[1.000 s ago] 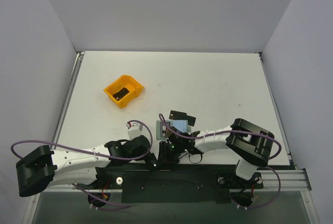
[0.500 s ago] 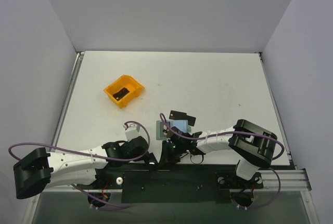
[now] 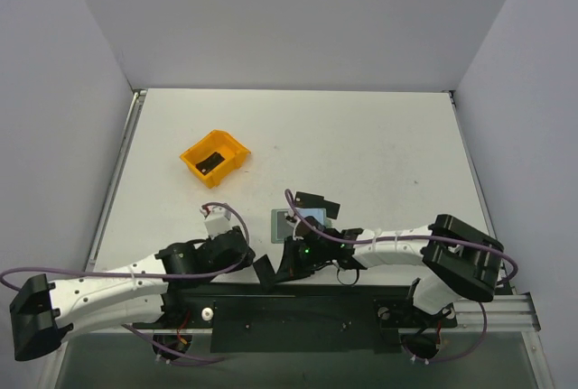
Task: Put the credit cards into the card holder
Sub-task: Pick up the credit card at the corner of the board.
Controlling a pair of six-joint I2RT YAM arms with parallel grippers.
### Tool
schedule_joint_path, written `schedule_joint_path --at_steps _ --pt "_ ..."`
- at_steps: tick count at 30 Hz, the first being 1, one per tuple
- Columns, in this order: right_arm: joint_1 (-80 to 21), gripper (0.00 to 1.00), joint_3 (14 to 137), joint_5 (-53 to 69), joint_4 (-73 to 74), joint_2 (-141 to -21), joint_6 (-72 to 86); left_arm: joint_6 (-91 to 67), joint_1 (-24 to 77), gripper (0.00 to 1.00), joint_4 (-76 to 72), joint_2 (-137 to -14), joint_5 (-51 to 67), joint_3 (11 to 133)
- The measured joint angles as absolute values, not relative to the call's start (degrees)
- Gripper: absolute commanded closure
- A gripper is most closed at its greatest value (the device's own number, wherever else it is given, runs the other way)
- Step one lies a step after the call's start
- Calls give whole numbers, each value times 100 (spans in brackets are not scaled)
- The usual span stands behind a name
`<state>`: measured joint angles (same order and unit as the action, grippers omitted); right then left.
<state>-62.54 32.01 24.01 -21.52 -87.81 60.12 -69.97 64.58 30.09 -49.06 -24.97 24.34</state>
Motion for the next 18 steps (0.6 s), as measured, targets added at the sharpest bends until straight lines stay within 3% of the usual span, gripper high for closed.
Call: schedule_joint_path --at_steps 7,18 --pt "-6064 100 3199 2259 -1959 -8182 5638 -6783 6252 39 3157 -3942 -2794 2724" --pt "-4908 100 3208 2571 -1575 -6788 4941 -6154 5990 32 2921 -3260 -2801 2939"
